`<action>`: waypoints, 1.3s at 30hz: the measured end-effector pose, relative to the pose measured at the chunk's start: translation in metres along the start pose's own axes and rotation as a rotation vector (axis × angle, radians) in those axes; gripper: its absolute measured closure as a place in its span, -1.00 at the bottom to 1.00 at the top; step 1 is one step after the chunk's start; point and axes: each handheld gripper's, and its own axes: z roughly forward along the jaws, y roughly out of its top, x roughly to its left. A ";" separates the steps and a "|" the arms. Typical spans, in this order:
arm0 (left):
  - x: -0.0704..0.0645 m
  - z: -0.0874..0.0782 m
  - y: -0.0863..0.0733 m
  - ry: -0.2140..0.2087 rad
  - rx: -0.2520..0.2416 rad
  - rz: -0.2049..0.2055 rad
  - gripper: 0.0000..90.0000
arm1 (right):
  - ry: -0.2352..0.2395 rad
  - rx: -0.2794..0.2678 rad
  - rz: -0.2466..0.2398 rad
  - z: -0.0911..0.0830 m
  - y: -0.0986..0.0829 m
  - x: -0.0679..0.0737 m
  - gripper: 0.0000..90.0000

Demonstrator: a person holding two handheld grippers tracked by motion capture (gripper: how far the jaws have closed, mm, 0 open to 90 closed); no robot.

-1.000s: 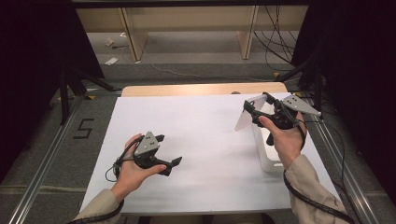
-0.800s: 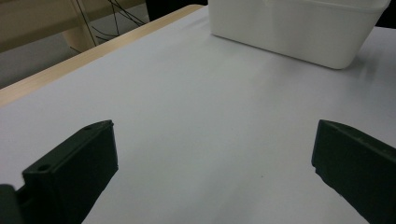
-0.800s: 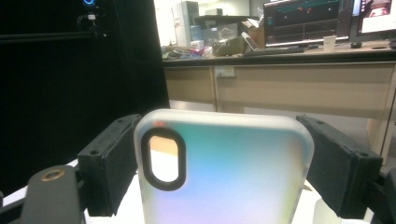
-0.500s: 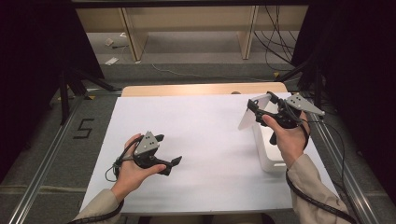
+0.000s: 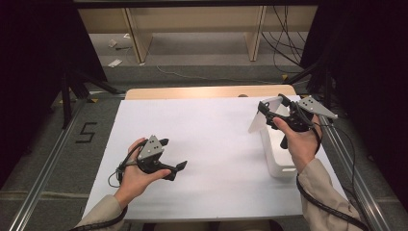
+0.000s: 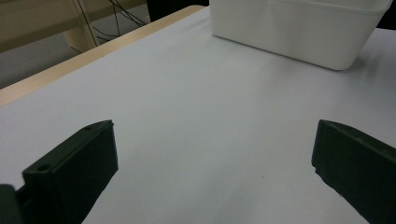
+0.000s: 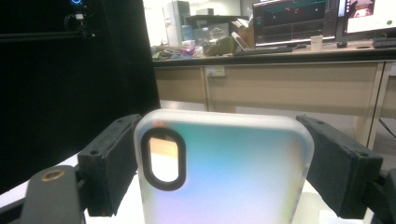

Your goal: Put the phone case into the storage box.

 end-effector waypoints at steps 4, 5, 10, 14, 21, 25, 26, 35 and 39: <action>0.000 0.000 0.000 0.000 0.000 0.000 -1.00 | -0.008 0.003 0.000 -0.001 0.000 -0.001 -0.60; 0.000 0.000 0.000 0.000 0.001 0.001 -1.00 | -0.010 0.004 -0.002 -0.001 0.000 -0.002 -0.60; 0.000 0.000 0.000 0.000 -0.001 -0.001 -1.00 | -0.020 0.002 -0.002 -0.001 0.000 -0.004 -0.60; 0.000 0.000 0.000 0.000 -0.001 -0.001 -1.00 | -0.026 0.001 -0.002 -0.003 0.000 -0.005 -0.60; 0.000 0.000 0.000 0.000 -0.003 -0.003 -1.00 | -0.032 -0.015 0.005 -0.004 0.003 -0.006 -0.59; 0.000 0.000 0.000 0.000 -0.003 -0.003 -1.00 | -0.036 -0.023 0.006 -0.006 0.006 -0.007 -0.59; 0.000 0.000 0.000 0.001 -0.004 -0.003 -1.00 | -0.037 -0.023 0.008 -0.007 0.006 -0.008 -0.59; 0.000 -0.001 0.000 0.001 -0.005 -0.002 -1.00 | -0.050 -0.028 0.009 -0.009 0.008 -0.011 -0.59; 0.001 -0.001 0.001 0.002 -0.006 -0.002 -1.00 | -0.057 -0.025 0.011 -0.010 0.008 -0.012 -0.59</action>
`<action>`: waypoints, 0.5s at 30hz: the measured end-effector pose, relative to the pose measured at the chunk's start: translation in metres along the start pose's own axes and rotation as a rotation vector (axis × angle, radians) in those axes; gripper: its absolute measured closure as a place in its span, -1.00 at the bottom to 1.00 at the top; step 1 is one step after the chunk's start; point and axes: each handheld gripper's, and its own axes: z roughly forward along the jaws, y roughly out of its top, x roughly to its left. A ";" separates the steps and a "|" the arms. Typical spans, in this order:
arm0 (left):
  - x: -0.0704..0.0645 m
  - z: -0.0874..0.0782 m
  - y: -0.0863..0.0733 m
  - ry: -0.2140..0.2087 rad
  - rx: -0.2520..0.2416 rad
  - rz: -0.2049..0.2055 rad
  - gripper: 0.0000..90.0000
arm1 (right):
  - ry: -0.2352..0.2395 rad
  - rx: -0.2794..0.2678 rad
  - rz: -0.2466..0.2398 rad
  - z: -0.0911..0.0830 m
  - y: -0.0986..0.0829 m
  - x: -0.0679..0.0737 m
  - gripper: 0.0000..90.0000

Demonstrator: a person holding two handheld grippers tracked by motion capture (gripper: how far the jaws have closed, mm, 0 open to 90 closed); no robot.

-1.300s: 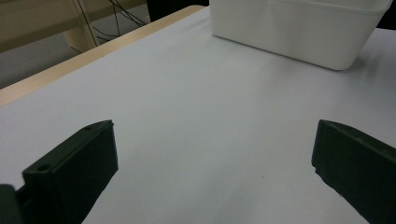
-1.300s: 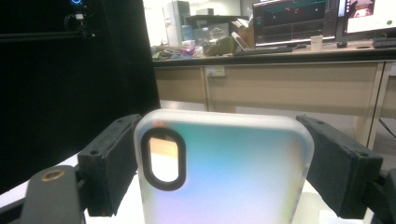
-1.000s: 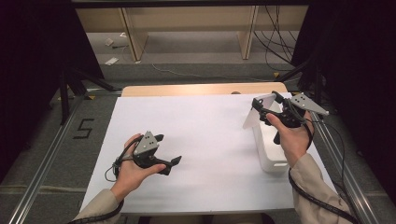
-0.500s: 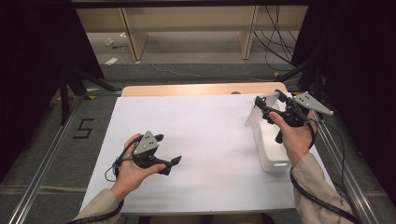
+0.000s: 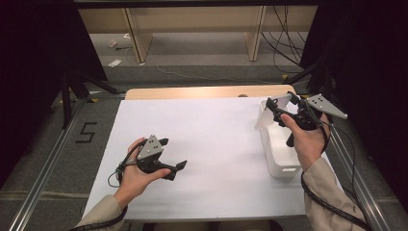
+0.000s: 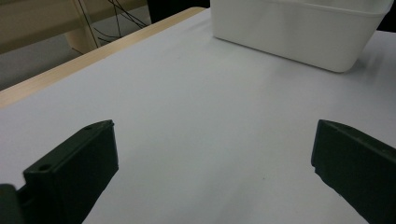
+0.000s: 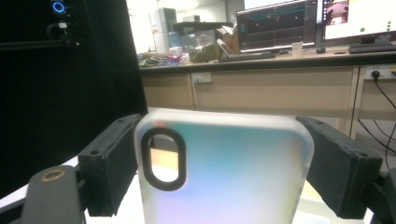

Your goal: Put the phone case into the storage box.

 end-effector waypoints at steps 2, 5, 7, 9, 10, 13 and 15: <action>0.000 0.000 0.000 0.002 0.000 0.000 -1.00 | -0.003 -0.001 0.001 0.000 0.000 -0.001 -0.59; 0.000 0.000 0.000 0.001 0.000 -0.002 -1.00 | -0.006 0.001 0.005 -0.001 0.001 -0.002 -0.59; 0.000 0.000 0.000 0.001 -0.001 -0.004 -1.00 | -0.008 0.001 0.007 -0.002 0.001 -0.003 -0.59; 0.000 0.000 0.000 0.002 -0.004 -0.005 -1.00 | -0.013 0.000 0.004 -0.002 0.002 -0.004 -0.59; 0.000 0.000 0.000 0.003 -0.004 -0.005 -1.00 | -0.014 0.001 0.004 -0.002 0.002 -0.004 -0.59; 0.001 0.000 0.000 0.004 -0.006 -0.006 -1.00 | -0.020 -0.002 0.004 -0.003 0.002 -0.006 -0.59; 0.001 0.000 0.000 0.003 -0.006 -0.008 -1.00 | -0.027 0.000 0.004 -0.003 0.002 -0.006 -0.59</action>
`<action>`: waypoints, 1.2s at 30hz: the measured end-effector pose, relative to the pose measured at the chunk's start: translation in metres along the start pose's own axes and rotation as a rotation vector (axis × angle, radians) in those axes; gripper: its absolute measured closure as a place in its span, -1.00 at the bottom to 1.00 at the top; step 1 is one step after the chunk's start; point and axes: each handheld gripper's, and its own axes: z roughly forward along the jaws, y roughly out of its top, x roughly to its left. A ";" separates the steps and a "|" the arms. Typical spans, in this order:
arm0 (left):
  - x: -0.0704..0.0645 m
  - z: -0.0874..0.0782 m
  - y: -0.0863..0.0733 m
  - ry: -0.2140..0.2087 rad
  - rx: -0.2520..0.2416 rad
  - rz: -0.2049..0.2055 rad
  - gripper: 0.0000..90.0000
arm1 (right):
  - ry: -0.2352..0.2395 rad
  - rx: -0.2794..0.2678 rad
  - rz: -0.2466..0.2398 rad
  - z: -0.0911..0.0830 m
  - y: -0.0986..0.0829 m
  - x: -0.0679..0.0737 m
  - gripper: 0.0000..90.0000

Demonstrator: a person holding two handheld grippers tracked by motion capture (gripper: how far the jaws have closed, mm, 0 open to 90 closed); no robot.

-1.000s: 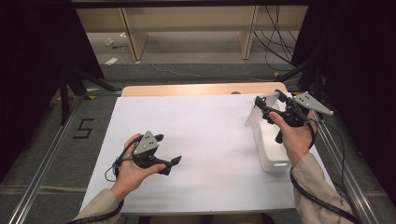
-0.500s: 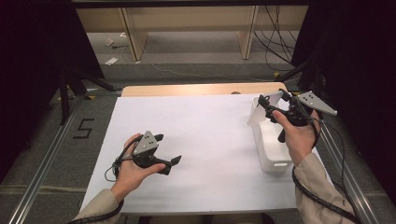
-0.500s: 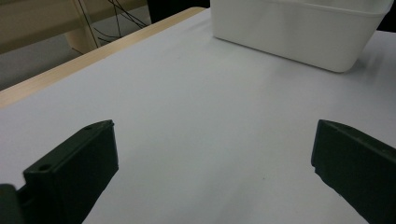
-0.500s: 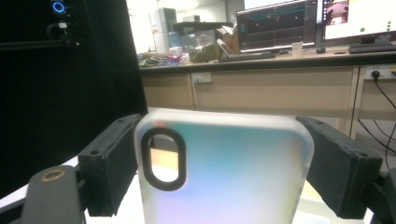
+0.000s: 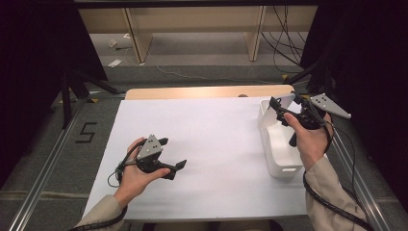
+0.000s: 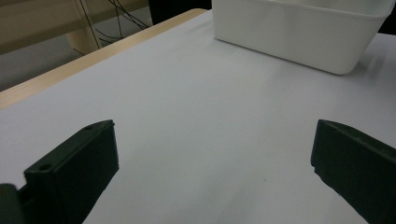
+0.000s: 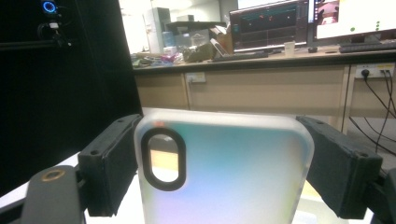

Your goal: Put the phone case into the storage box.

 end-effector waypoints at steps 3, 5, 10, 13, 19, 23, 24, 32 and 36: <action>0.000 0.000 0.000 0.001 0.000 0.000 -0.99 | -0.007 0.004 0.003 -0.001 0.000 -0.001 -0.59; 0.000 0.000 0.000 0.000 -0.002 -0.003 -0.99 | -0.012 0.005 0.006 -0.001 0.000 -0.002 -0.59; 0.000 0.000 0.000 0.000 -0.002 -0.002 -0.98 | -0.025 0.008 0.006 -0.002 0.000 -0.005 -0.59; 0.000 0.000 0.000 0.002 -0.004 -0.003 -0.98 | -0.032 0.005 0.009 -0.003 0.001 -0.006 -0.59; 0.001 0.000 0.000 0.003 -0.003 0.000 -0.98 | -0.043 0.006 0.009 -0.004 0.001 -0.008 -0.59; 0.001 -0.001 0.000 0.004 -0.005 -0.001 -0.98 | -0.050 0.007 0.009 -0.004 0.001 -0.009 -0.59; 0.001 -0.001 0.000 0.005 -0.004 0.001 -0.98 | -0.053 0.007 0.010 -0.004 0.001 -0.010 -0.59; 0.001 -0.001 0.001 0.006 -0.006 0.002 -0.98 | -0.068 0.010 0.008 -0.005 0.001 -0.013 -0.59; 0.001 -0.001 0.001 0.006 -0.006 0.003 -0.98 | -0.076 0.010 0.010 -0.005 0.000 -0.014 -0.59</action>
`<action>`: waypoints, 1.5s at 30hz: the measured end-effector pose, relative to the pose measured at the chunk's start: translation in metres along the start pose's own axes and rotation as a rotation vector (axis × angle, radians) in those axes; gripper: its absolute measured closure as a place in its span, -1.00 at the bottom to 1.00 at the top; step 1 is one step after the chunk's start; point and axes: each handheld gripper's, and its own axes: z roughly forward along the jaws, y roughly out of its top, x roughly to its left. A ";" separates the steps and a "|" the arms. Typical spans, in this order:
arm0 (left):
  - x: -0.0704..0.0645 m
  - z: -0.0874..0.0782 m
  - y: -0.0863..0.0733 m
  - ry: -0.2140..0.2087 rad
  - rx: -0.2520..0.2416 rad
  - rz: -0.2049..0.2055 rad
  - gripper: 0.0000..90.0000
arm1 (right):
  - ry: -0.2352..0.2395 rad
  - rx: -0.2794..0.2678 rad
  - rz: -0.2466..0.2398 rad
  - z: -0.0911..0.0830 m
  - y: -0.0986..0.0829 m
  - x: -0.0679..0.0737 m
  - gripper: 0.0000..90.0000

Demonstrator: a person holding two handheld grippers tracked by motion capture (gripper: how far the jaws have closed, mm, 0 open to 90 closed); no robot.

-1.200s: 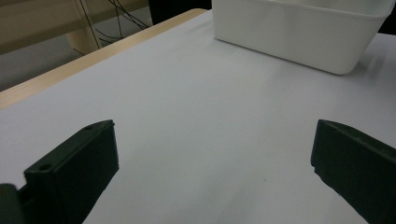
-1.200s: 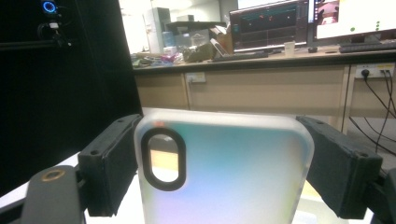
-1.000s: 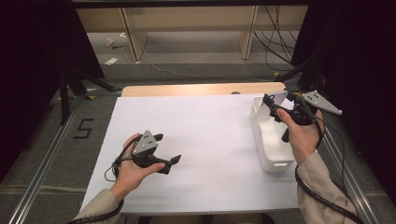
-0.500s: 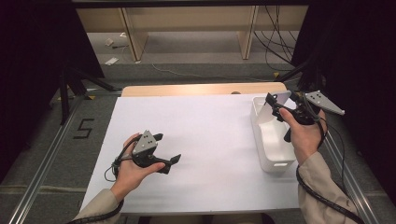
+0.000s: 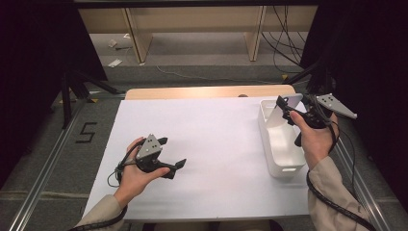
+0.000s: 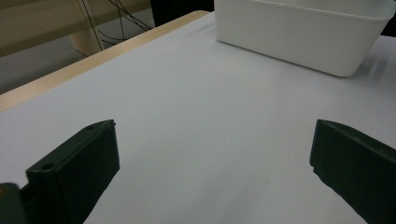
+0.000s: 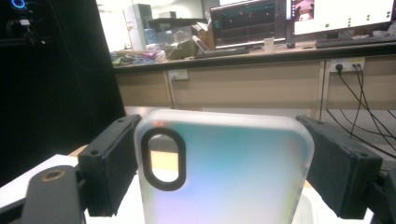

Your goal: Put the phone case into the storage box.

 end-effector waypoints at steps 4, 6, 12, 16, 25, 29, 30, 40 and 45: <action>0.000 0.000 0.000 0.001 -0.003 0.000 -0.98 | -0.012 0.003 -0.002 0.000 0.000 -0.001 -0.59; 0.000 0.000 0.000 0.001 -0.002 0.000 -0.98 | -0.013 0.005 0.000 -0.001 0.000 -0.002 -0.59; 0.000 0.000 0.000 0.000 -0.002 0.001 -0.98 | -0.024 0.010 -0.005 -0.001 -0.001 -0.003 -0.59; 0.000 0.000 0.000 -0.001 -0.002 0.002 -0.98 | -0.032 0.017 -0.009 0.000 -0.002 -0.005 -0.59; 0.000 0.000 0.000 -0.001 -0.002 0.002 -0.98 | -0.048 0.023 -0.016 0.000 -0.004 -0.007 -0.59; 0.000 0.000 0.000 -0.001 -0.002 0.001 -0.98 | -0.054 0.024 -0.019 0.000 -0.004 -0.007 -0.59; 0.000 0.000 0.000 0.000 -0.003 0.001 -0.98 | -0.054 0.024 -0.019 0.000 -0.004 -0.008 -0.59; 0.000 0.000 0.000 -0.001 -0.001 0.003 -0.98 | -0.062 0.031 -0.030 0.002 -0.005 -0.009 -0.59; 0.000 0.000 0.000 -0.001 -0.003 0.001 -0.98 | -0.064 0.042 -0.030 0.003 -0.006 -0.009 -0.59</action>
